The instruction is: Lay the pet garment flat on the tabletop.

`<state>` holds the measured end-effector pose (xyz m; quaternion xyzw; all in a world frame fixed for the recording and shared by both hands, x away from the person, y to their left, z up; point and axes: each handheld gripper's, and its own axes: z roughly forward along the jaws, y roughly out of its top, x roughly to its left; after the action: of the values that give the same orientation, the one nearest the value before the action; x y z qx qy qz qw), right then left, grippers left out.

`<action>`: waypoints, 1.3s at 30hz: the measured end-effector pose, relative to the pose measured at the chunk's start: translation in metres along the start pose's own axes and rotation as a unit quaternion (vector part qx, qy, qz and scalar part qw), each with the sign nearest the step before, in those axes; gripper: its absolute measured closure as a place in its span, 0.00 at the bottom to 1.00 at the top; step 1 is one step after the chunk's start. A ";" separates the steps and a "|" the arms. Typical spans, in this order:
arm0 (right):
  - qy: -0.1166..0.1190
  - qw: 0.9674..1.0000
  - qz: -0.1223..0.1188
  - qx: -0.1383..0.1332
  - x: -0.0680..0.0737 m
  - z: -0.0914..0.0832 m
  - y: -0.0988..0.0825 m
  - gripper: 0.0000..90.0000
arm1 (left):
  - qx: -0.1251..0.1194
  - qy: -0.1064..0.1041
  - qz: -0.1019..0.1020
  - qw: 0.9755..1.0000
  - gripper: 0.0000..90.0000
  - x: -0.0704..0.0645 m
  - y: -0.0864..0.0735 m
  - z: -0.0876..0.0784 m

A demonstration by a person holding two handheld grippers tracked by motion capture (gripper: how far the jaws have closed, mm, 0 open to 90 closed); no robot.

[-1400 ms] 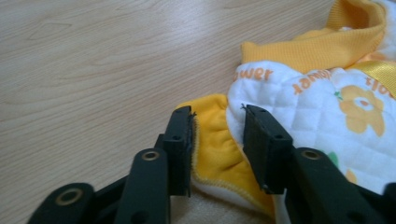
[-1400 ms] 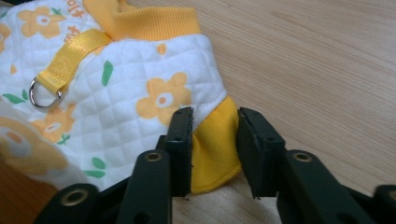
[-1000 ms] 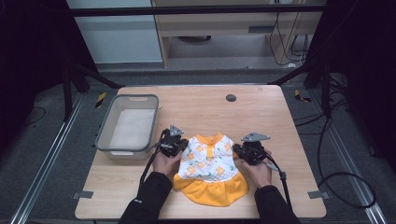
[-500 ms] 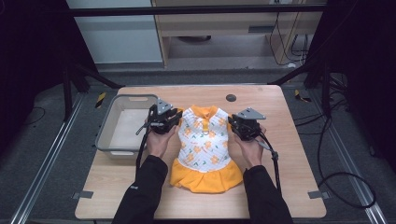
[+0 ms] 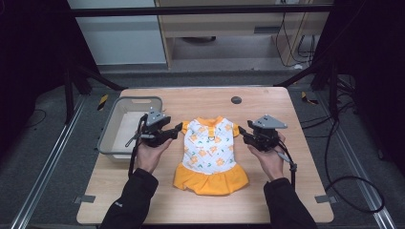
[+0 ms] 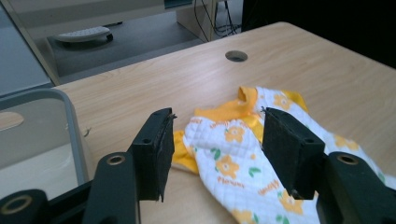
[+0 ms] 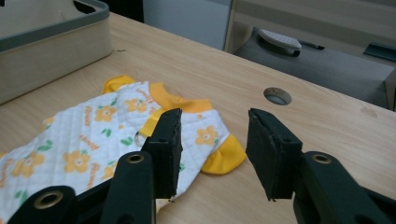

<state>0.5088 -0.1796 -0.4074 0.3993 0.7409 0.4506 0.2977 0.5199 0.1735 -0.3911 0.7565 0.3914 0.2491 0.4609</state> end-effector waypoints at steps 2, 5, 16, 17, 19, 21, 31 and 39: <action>0.010 1.000 0.001 0.003 0.003 -0.009 -0.004 0.59 | -0.001 -0.017 0.000 1.000 0.48 -0.005 -0.006 -0.008; 0.020 1.000 -0.001 0.009 0.010 -0.021 -0.012 0.54 | 0.007 -0.034 0.006 0.999 0.48 -0.011 -0.017 -0.019; 0.058 0.997 0.017 0.044 0.024 -0.045 -0.051 0.52 | 0.073 -0.058 0.020 0.995 0.56 -0.028 -0.074 -0.038; 0.061 0.997 0.021 0.047 0.024 -0.045 -0.056 0.52 | 0.080 -0.060 0.019 0.995 0.57 -0.030 -0.079 -0.038; 0.067 0.996 0.025 0.054 0.025 -0.045 -0.068 0.53 | 0.091 -0.064 0.013 0.994 0.58 -0.031 -0.090 -0.037; 0.069 0.995 0.026 0.068 0.026 -0.043 -0.077 0.54 | 0.104 -0.070 0.004 0.992 0.60 -0.032 -0.100 -0.035; 0.095 0.988 0.009 0.125 0.043 -0.034 -0.102 0.66 | 0.164 -0.080 0.014 0.983 0.75 -0.043 -0.117 -0.028; 0.108 0.979 0.012 0.171 0.046 -0.028 -0.108 0.91 | 0.197 -0.095 0.006 0.976 0.96 -0.044 -0.122 -0.025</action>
<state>0.4284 -0.1818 -0.4968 0.4015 0.8302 0.3613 0.1377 0.4323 0.1822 -0.4894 0.8548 0.3828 0.0969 0.3367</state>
